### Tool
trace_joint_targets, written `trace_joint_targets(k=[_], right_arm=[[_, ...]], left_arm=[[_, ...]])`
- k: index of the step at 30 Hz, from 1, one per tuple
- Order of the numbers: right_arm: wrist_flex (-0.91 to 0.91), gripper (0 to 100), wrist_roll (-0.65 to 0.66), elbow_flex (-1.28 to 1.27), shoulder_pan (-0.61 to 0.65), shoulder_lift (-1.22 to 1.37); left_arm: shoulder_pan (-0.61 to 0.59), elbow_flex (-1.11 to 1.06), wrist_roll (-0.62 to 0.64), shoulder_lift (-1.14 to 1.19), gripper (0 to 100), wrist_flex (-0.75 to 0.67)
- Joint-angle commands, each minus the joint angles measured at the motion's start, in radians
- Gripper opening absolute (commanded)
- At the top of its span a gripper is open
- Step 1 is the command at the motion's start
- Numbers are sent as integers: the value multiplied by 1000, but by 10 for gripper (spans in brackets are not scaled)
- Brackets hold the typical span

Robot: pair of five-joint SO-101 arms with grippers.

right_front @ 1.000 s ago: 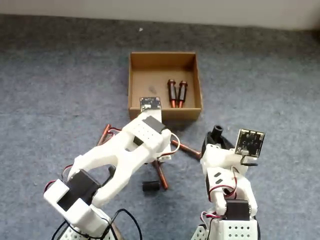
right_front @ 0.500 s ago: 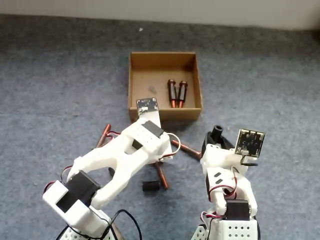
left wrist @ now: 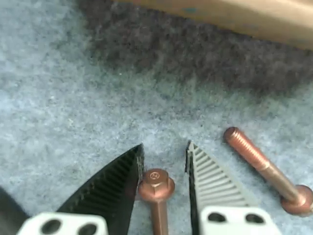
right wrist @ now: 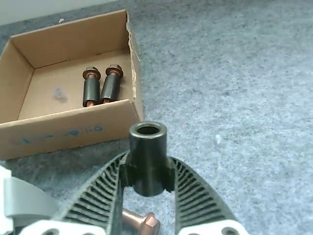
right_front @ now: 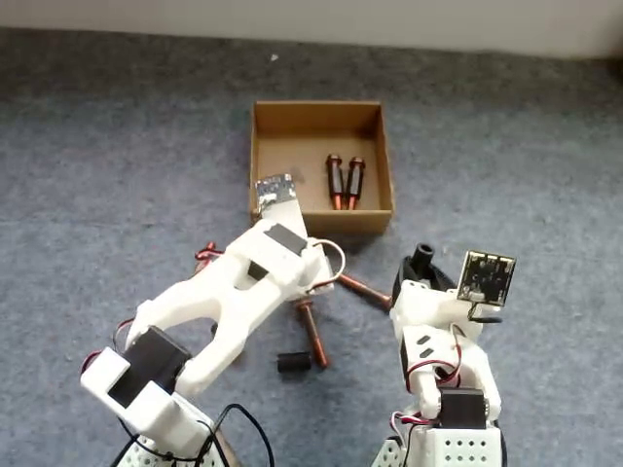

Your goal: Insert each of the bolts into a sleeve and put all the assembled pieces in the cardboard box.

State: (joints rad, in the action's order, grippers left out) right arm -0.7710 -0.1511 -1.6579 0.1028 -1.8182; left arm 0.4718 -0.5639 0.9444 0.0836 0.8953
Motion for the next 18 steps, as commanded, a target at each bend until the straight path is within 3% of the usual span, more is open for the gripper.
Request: trace_joint_targets(k=[1,8,12,18], right_arm=[[24,5,-3,31,-8,-16],[24,5,-2,31,-7,-16],[24,5,-2,31,-7,-16],[24,5,-2,31,-7,-16]], left_arm=[[5,90,5,-36,159,87],[104,173,3,-156,159,379],[147,114,3,-189,159,374],[151,-19,5,-111,159,184]])
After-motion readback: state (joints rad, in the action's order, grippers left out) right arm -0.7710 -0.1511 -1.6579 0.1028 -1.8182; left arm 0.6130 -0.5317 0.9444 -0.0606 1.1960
